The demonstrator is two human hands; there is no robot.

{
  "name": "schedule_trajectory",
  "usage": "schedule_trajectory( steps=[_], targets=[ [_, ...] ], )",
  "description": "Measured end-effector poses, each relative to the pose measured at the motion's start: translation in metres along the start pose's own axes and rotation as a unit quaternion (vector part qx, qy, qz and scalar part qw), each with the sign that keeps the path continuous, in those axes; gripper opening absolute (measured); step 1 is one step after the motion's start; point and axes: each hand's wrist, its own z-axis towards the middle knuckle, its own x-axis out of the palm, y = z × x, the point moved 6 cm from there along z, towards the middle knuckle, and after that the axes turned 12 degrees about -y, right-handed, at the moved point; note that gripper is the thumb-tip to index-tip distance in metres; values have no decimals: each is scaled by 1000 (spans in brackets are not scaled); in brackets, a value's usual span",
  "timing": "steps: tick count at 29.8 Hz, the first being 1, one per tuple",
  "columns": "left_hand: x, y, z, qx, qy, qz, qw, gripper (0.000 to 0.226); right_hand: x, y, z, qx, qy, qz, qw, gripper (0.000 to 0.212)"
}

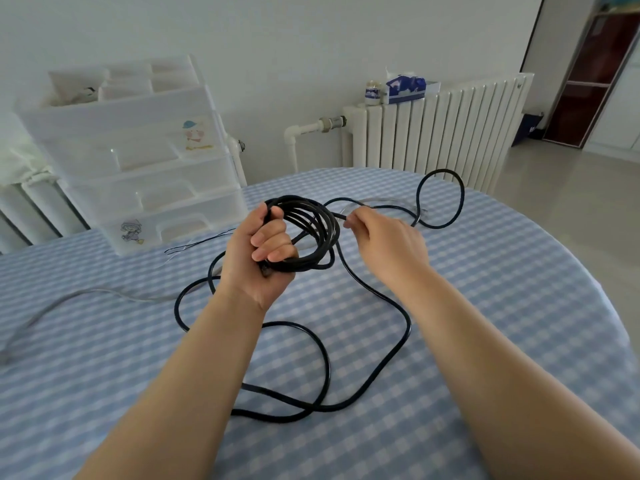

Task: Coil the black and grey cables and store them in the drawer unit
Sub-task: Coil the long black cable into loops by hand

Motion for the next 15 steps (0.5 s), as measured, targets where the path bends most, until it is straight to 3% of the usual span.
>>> schedule_trajectory(
  steps=[5, 8, 11, 15],
  targets=[
    [-12, -11, 4, 43, -75, -70, 994, 30, 4, 6, -2, -64, 38, -25, 997, 31],
    [-22, -28, 5, 87, -122, -90, 985, 28, 12, 11, -10, -126, 108, -55, 985, 32],
    [-28, -42, 4, 133, -159, -52, 977, 28, 18, 17, -14, -139, 151, -30, 978, 31],
    [-26, -42, 2, 173, -206, 45, 962, 29, 20, 32, -22, -171, 152, -62, 972, 32]
  ],
)
